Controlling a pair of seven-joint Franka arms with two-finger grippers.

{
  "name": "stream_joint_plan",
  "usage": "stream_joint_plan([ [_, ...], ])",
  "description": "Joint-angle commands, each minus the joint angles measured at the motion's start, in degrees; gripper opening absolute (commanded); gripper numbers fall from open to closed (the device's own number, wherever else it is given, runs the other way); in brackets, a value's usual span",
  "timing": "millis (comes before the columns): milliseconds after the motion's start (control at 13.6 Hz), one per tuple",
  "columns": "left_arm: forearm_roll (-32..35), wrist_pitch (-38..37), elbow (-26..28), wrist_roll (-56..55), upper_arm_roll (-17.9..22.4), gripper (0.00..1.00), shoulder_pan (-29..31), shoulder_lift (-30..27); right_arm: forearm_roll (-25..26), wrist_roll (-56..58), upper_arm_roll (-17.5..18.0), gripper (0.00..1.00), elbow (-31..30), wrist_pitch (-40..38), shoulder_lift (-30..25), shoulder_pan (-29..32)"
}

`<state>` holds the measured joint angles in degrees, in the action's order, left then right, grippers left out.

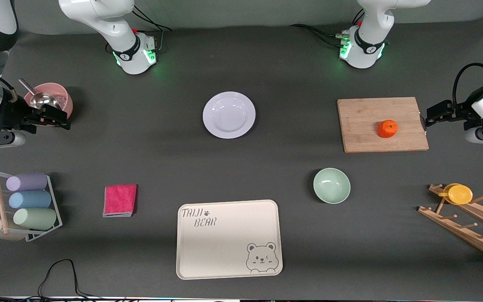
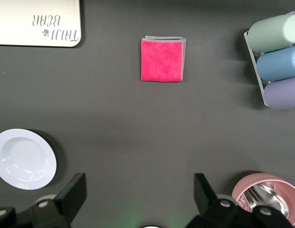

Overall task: Place orange and plate with both arms
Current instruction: 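Move the left gripper toward the orange while the right gripper rises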

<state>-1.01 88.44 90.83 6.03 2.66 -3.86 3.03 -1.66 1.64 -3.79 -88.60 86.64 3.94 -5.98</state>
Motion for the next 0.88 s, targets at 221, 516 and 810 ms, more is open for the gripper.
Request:
stream_joint_plan([
  [221, 0.22, -0.81, -0.66, -0.76, -0.11, 1.00, 0.00, -0.13, 1.23, 1.17, -0.25, 1.00, 2.47, -1.04, 0.89, -0.70],
  [516, 0.75, -1.34, -0.22, -0.67, -0.02, 1.00, 0.08, -0.82, 1.31, 1.35, -0.43, 1.00, 2.29, -1.13, 0.81, -0.35],
  [810, 1.62, -3.98, 4.68, 0.21, 0.33, 1.00, 2.53, -8.10, 1.22, 0.91, -0.34, 1.00, 2.29, -1.21, 0.81, -0.61],
])
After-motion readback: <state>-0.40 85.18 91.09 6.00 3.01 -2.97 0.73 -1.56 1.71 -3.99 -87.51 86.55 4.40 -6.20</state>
